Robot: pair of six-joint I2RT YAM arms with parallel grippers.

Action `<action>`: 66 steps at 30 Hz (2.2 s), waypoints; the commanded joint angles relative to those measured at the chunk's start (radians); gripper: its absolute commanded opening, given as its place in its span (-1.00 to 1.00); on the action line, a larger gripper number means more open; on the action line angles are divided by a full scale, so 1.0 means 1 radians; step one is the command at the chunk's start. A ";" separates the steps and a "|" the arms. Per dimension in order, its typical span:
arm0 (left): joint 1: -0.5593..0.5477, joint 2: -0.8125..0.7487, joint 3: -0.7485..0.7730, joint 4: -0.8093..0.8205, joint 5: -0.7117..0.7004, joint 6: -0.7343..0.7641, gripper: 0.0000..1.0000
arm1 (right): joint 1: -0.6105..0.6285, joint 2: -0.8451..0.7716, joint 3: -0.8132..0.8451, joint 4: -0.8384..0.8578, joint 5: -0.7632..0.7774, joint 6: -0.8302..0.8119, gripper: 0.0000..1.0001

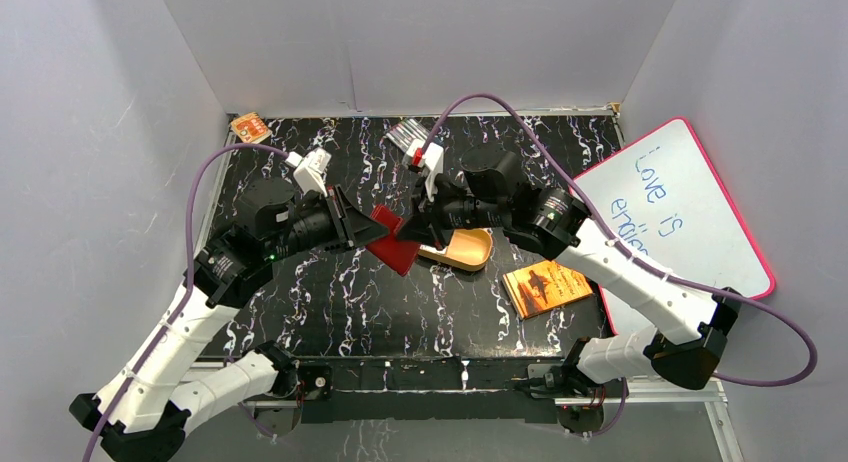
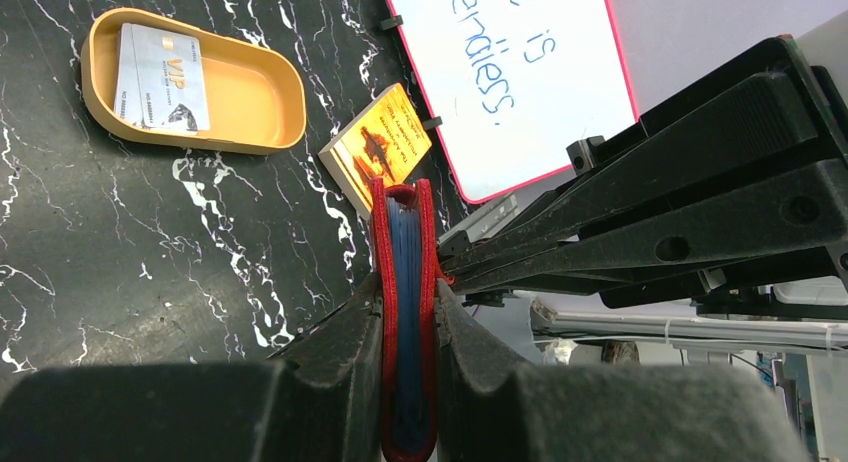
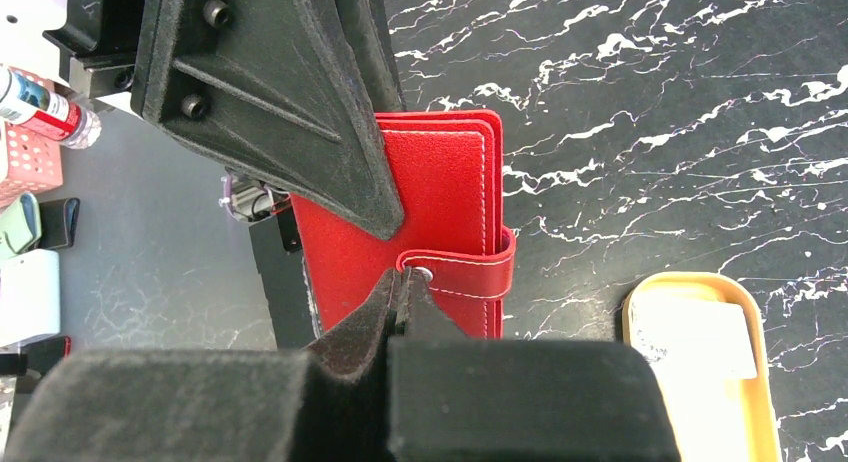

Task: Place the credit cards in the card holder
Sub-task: Close the card holder at the center of the board.

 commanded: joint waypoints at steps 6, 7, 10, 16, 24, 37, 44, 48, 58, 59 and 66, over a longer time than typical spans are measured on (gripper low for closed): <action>-0.021 -0.005 0.028 0.258 0.263 -0.078 -1.00 | 0.042 0.069 0.024 0.060 0.015 0.008 -1.00; -0.020 -0.005 0.028 0.263 0.269 -0.080 -1.00 | 0.044 0.071 0.026 0.060 0.016 0.008 -1.00; -0.021 -0.007 0.030 0.275 0.278 -0.084 -1.00 | 0.047 0.077 0.028 0.057 0.019 0.007 -1.00; -0.021 -0.021 0.027 0.230 0.234 -0.056 -1.00 | 0.048 0.070 0.027 0.046 0.013 0.000 -1.00; -0.020 -0.053 0.025 0.127 0.057 -0.008 -1.00 | 0.048 0.026 0.049 0.010 -0.157 -0.001 -0.42; -0.020 -0.138 -0.053 0.114 0.056 0.049 -1.00 | 0.048 -0.227 0.125 0.020 0.149 -0.004 0.34; -0.021 -0.234 -0.074 0.134 0.176 0.150 -1.00 | 0.048 -0.248 0.036 0.011 0.105 0.021 0.48; -0.021 -0.296 -0.073 0.151 0.236 0.209 -1.00 | 0.048 -0.247 -0.023 0.068 -0.049 0.059 0.52; -0.021 -0.321 -0.057 0.217 0.311 0.268 -1.00 | 0.048 -0.233 -0.126 0.274 -0.267 0.192 0.54; -0.020 -0.317 -0.056 0.223 0.313 0.268 -1.00 | 0.047 -0.231 -0.132 0.288 -0.278 0.202 0.53; -0.020 -0.307 -0.052 0.242 0.323 0.273 -1.00 | 0.048 -0.208 -0.154 0.330 -0.313 0.230 0.38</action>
